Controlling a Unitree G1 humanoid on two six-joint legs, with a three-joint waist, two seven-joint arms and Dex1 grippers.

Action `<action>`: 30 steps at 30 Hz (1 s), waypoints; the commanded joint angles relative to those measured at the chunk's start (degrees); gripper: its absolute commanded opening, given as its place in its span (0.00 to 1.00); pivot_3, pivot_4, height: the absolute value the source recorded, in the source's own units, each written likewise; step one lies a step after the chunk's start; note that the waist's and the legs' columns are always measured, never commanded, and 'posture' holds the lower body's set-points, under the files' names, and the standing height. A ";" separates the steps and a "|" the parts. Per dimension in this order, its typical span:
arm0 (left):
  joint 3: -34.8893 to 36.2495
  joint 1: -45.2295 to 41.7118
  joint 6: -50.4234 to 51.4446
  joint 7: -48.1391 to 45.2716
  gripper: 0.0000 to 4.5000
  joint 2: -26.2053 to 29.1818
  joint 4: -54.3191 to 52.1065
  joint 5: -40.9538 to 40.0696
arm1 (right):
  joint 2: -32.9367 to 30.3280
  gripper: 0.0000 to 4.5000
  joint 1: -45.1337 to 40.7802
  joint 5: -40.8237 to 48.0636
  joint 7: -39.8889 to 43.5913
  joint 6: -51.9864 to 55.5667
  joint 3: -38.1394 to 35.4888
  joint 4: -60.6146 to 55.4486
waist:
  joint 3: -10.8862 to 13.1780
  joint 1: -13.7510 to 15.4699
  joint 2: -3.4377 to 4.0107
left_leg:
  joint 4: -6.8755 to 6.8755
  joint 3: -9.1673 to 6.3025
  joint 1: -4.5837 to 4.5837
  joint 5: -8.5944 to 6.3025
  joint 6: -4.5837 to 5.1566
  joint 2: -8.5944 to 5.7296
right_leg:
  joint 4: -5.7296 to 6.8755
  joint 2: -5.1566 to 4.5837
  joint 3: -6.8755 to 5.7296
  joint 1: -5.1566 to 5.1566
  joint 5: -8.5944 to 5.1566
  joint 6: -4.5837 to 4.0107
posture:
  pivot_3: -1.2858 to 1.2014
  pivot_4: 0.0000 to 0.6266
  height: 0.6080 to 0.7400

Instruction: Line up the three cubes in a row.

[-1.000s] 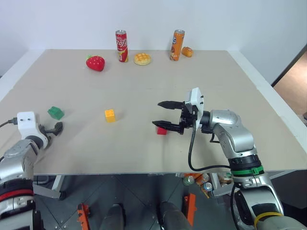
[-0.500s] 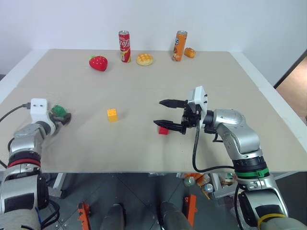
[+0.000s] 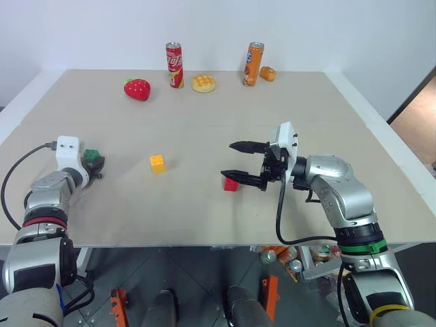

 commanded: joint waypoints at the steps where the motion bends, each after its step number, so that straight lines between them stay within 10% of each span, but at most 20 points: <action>1: -0.03 0.89 0.73 -0.79 0.30 0.60 -1.96 -0.12 | -0.32 0.89 -0.71 0.61 -0.10 -0.78 -1.02 -1.43 | 0.00 -0.14 0.00 | 0.00 0.00 0.00 0.00 0.00 0.00 | 0.00 0.00 0.00 0.00 0.00 0.00 | 0.52 0.24 1.00; 19: -8.56 3.53 12.55 -39.02 0.30 -1.14 -44.56 -16.14 | -8.35 0.89 2.13 4.34 6.05 1.33 -6.79 3.15 | 0.01 -0.29 0.00 | 0.01 -0.05 -0.42 0.01 -0.03 -0.01 | -0.01 -0.01 -0.01 -0.31 -0.08 0.09 | 0.52 0.24 1.00; 30: -22.41 2.37 4.32 -54.74 0.30 -5.78 -38.40 -9.82 | -13.60 0.89 7.88 6.64 4.66 3.72 -12.91 0.91 | 0.02 -0.54 0.03 | 0.10 0.03 -0.29 0.04 0.03 -0.01 | 0.00 0.01 0.07 -0.23 -0.02 0.01 | 0.52 0.24 1.00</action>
